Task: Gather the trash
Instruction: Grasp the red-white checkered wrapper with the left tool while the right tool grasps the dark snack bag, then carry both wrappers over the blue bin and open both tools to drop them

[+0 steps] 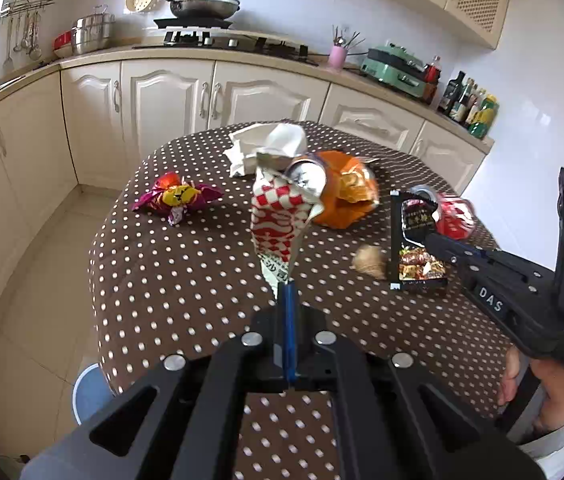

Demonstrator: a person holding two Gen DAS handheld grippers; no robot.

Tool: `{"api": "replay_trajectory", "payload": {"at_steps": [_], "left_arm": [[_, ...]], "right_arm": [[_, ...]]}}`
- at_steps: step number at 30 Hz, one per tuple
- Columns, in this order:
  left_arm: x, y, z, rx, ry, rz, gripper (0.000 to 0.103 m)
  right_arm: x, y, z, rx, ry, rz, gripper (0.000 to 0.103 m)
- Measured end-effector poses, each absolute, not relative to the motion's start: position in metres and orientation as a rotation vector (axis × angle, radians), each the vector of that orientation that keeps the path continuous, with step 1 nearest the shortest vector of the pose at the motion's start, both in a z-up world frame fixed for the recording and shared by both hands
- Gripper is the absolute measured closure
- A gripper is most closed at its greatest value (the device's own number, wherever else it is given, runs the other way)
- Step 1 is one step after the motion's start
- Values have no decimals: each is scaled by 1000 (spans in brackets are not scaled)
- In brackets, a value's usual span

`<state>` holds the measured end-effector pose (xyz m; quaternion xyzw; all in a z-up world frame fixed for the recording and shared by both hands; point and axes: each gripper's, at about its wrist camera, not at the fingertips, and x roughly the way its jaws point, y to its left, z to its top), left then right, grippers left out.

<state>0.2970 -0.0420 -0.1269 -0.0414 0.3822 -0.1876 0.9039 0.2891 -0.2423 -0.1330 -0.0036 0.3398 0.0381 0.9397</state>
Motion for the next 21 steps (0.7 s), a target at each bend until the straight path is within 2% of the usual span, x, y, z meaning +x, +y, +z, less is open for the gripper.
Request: {"api": "replay_trajectory", "payload": {"at_steps": [11,21], "left_arm": [[250,-24,-104,-119,730,-384,103],[195,90,-124,-217,736,-166,103]], "right_arm": [[254,-180,-94,-55,574,194,101],[235,-55,-109,-109,602,480,101]]}}
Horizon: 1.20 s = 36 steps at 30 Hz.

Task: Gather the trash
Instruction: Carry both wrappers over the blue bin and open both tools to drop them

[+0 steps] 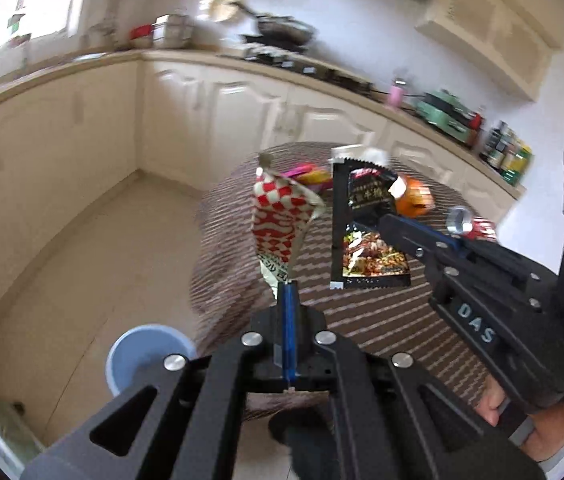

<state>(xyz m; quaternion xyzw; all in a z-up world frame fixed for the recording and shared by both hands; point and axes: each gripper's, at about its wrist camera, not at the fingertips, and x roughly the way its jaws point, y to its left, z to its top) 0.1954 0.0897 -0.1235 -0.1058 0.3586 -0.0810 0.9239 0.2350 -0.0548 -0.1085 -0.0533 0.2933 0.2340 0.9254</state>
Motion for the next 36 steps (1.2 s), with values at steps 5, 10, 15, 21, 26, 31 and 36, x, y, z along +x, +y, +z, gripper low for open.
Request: {"api": "replay_trajectory", "payload": {"at_steps": [5,10,15,21,26,31,36], "left_arm": [[176,155,-158,-282,790,-44,103],[174,204,-193,-347,847,37,103],[197,232,-231,-395,908,61,103],[236,248,-270,-452,975,59,103],[252,247,-276,-428,974,76,102],[254,246,-275,-432,965,97,77],[242,254,-275,-458,956,120,68]], "right_arm": [[229,11,-133,-164,646,596,101],[237,65,-170,-221,712,658,101],[255,94,-202,-255,761,660,100],[277,110,-230,-273,812,646,100],[285,117,-245,-285,831,638,100],[283,121,-258,-293,852,637,100],[280,124,-264,-303,863,641,100]]}}
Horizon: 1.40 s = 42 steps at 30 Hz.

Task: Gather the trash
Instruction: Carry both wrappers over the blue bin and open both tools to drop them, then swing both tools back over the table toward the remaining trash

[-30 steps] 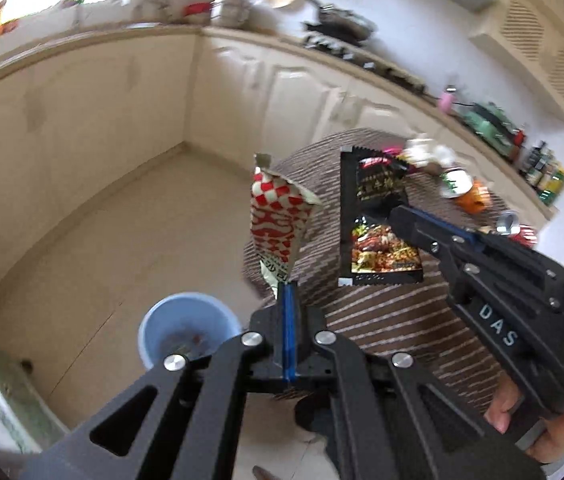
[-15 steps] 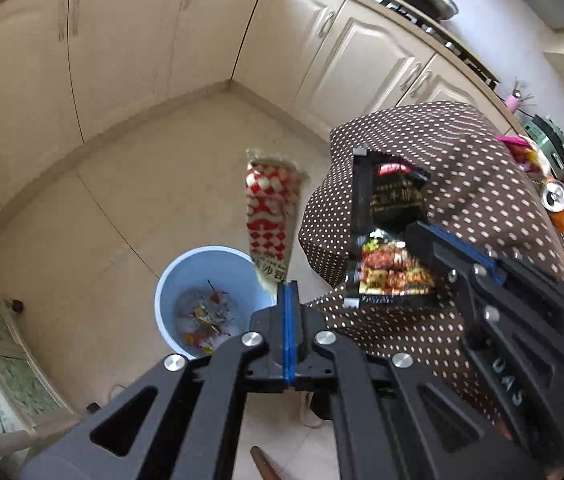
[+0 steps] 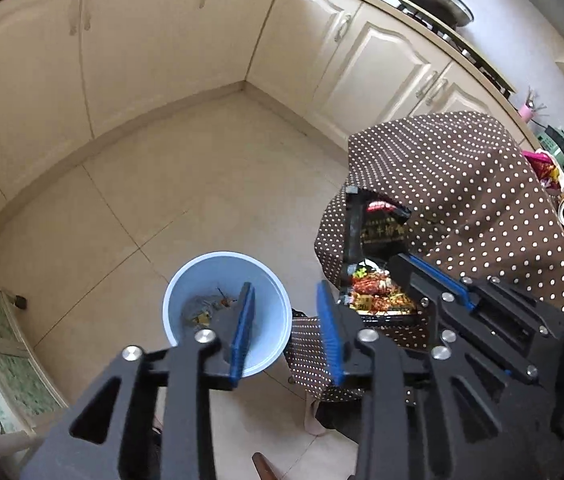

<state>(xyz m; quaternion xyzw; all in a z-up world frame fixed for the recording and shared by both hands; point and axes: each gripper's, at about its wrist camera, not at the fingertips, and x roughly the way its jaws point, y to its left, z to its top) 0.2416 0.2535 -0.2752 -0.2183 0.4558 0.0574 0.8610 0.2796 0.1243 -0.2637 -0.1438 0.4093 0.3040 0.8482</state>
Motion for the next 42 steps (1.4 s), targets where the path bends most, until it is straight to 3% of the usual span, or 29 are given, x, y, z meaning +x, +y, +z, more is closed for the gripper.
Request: {"api": "replay_trajectory", "payload": {"at_steps": [12,16,26,34,42], "left_arm": [[233,270,-262,-472,922,154,66],[230,270,-259,-474,915,153,66],[220,253,-218,-439,847,127,66],[213,204,-160,-364,749,50,64],[241,107,-124,-234,730,-112,61]], "right_arm": [[293,135,-259,-293,828,638,99],[294,132,-245,-282,789,633,89],[283,101,-200,-245,724,614,81],[264,35,-132,-169,603,556,72],[269,-73,-97,-81,554,404,64]]}}
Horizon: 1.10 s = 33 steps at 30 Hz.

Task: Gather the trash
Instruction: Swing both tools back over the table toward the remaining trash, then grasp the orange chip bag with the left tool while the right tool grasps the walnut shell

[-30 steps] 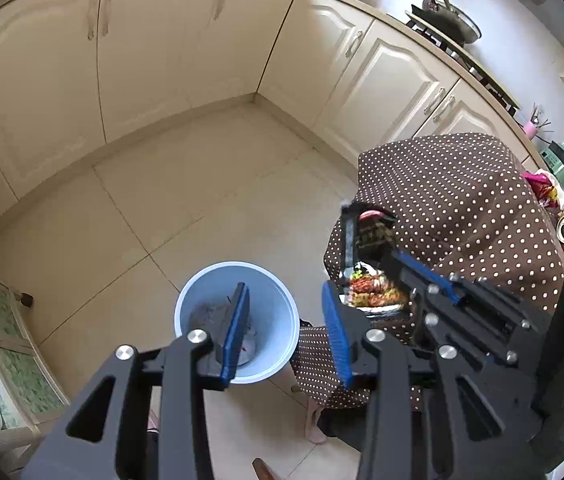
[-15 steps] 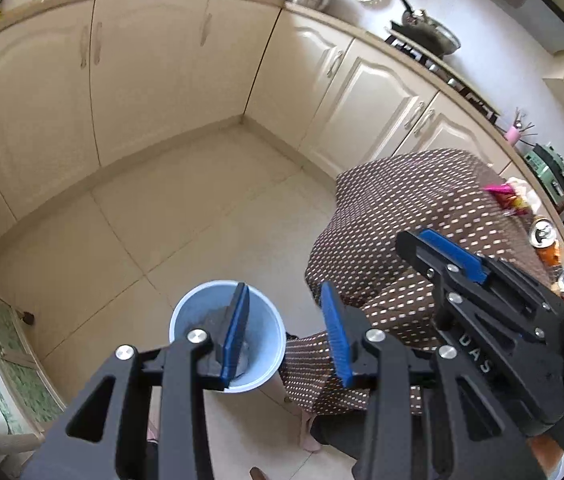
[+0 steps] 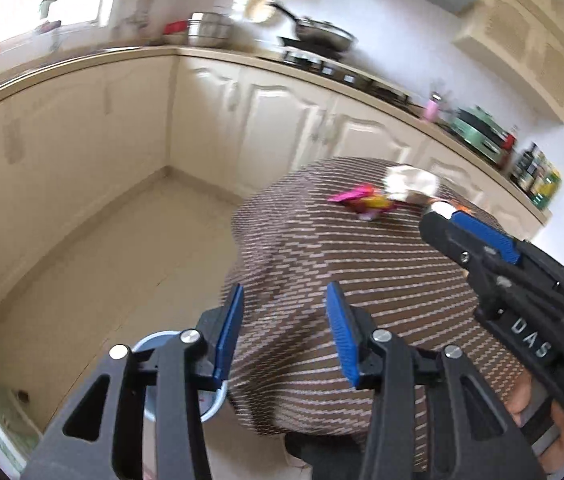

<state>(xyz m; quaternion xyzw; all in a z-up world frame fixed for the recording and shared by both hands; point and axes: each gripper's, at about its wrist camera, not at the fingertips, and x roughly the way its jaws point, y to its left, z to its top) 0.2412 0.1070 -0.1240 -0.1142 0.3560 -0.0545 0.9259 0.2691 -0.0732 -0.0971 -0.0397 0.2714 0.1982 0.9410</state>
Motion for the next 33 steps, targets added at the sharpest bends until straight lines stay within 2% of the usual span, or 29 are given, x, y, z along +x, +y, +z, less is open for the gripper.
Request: {"api": "replay_trajectory", "payload": {"at_steps": [5,13,22,33], "left_arm": [[262,48,-115,-170,733,-178,55],[305,-18,-121,-115,776,-232,55],[345,-31,-129,-131,801,-225,55],[361,-46,-130,-151,791,-253,55]], "right_arm": [[284,-148,-99,-42,571,271,59],[314,-224,-117,2,638,160,57],[364,-249,-133,27,742,166,57],[356,-234,-155,-18,868,312,57]]}}
